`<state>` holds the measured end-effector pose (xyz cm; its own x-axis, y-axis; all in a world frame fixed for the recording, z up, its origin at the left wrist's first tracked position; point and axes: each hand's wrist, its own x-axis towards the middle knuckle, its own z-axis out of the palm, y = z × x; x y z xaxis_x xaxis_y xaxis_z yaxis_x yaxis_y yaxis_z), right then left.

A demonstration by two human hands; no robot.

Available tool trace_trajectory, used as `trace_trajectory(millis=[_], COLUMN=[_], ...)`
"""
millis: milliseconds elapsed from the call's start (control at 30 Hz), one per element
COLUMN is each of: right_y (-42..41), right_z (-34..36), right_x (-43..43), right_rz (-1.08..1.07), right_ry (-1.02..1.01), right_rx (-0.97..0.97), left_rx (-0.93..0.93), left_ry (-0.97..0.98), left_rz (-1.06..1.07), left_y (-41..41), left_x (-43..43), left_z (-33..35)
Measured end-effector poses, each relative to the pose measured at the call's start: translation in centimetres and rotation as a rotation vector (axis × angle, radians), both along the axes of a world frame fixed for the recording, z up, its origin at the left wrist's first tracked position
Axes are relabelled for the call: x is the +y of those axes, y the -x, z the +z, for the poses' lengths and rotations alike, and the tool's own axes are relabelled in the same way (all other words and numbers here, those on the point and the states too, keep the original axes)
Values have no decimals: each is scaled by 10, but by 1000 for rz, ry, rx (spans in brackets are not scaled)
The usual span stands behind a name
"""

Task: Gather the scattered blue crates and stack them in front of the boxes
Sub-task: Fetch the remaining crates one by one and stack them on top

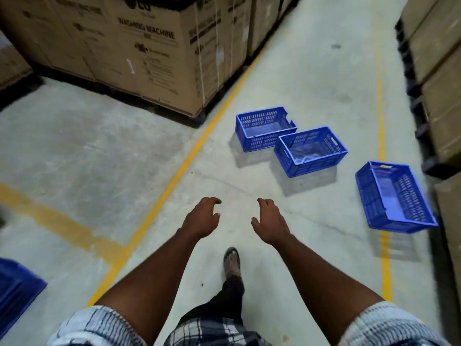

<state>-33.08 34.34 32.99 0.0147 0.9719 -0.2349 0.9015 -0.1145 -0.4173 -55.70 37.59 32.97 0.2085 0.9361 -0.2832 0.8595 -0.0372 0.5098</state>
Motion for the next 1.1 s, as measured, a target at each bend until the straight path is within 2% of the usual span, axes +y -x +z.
trace_trajectory(millis=[400, 733, 867, 1100], right_y=[-127, -244, -303, -426], right_z=[-2, -9, -18, -25], right_x=[171, 263, 309, 383], right_rz=[-320, -454, -442, -390], right_ry=[75, 103, 111, 129], right_rx=[25, 44, 56, 44], left_rx=[-12, -38, -27, -112], left_ry=[123, 190, 214, 209], left_rz=[-159, -229, -201, 5], left_y=[-137, -264, -315, -431], left_x=[223, 332, 375, 439], left_z=[-33, -47, -59, -57])
